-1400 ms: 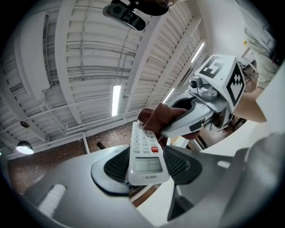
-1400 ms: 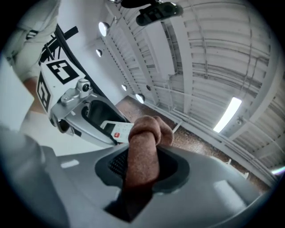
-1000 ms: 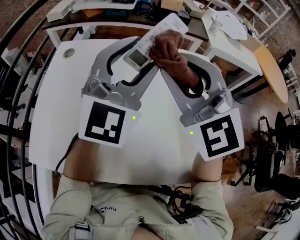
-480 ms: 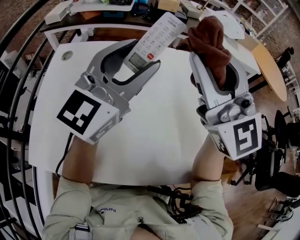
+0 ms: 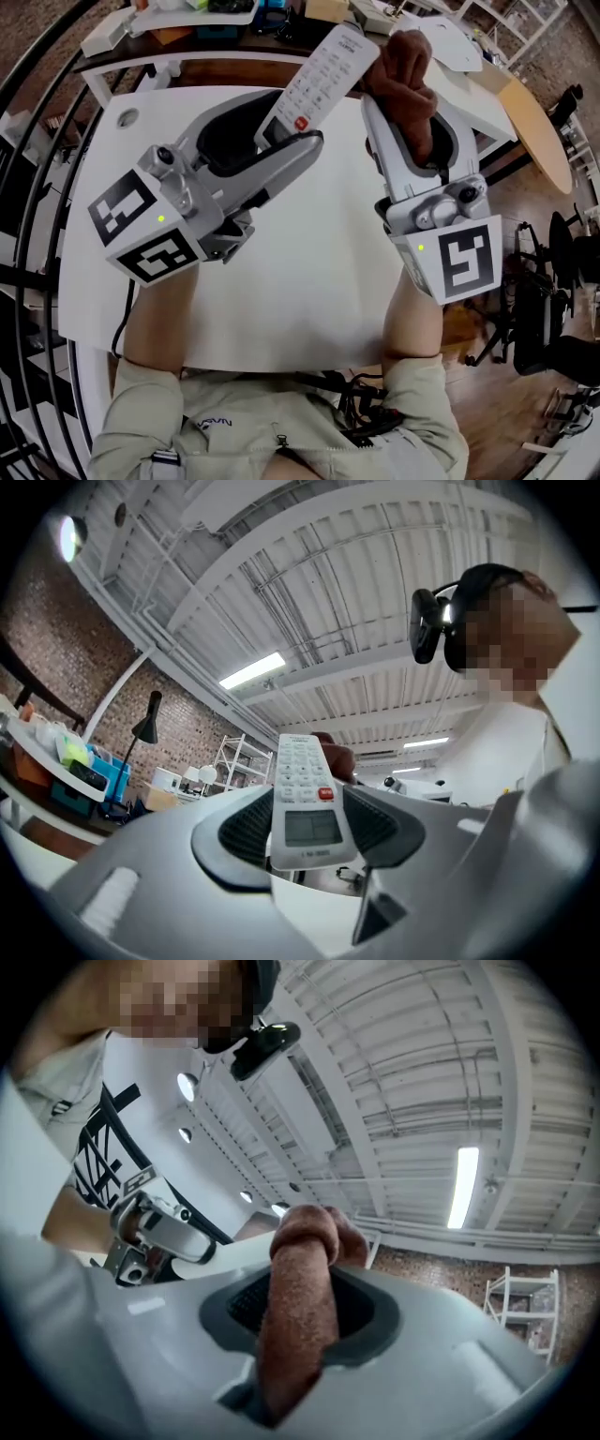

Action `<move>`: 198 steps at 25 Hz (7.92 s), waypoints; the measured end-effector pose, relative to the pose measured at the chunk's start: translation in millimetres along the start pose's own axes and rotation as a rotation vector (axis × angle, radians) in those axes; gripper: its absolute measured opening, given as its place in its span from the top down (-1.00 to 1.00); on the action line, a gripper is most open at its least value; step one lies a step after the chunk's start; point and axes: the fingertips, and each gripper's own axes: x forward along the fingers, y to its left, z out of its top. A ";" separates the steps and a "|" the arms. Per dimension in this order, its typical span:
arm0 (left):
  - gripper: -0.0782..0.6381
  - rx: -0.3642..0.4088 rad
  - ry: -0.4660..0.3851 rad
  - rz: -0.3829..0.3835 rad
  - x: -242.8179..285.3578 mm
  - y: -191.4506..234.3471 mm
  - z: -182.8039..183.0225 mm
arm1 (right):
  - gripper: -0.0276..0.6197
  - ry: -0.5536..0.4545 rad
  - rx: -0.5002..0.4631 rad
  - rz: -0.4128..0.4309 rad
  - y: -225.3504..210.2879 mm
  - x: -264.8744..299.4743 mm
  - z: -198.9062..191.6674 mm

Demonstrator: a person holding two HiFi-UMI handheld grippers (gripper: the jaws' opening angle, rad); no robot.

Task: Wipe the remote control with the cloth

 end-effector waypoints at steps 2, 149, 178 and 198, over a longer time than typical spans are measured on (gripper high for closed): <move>0.10 -0.043 -0.023 -0.024 -0.8 0.9 3.8 | 0.56 0.000 0.000 0.040 12.3 3.9 1.3; 0.10 0.129 0.695 0.560 -17.7 200.1 -162.7 | 0.55 0.806 0.300 0.120 20.4 39.3 -279.0; 0.24 0.231 0.559 0.630 -31.4 192.1 -116.7 | 0.08 0.809 0.320 0.034 6.2 20.5 -264.4; 0.56 0.458 0.126 0.566 -105.1 -31.0 -5.7 | 0.90 0.326 0.218 -0.192 37.9 -82.1 -25.8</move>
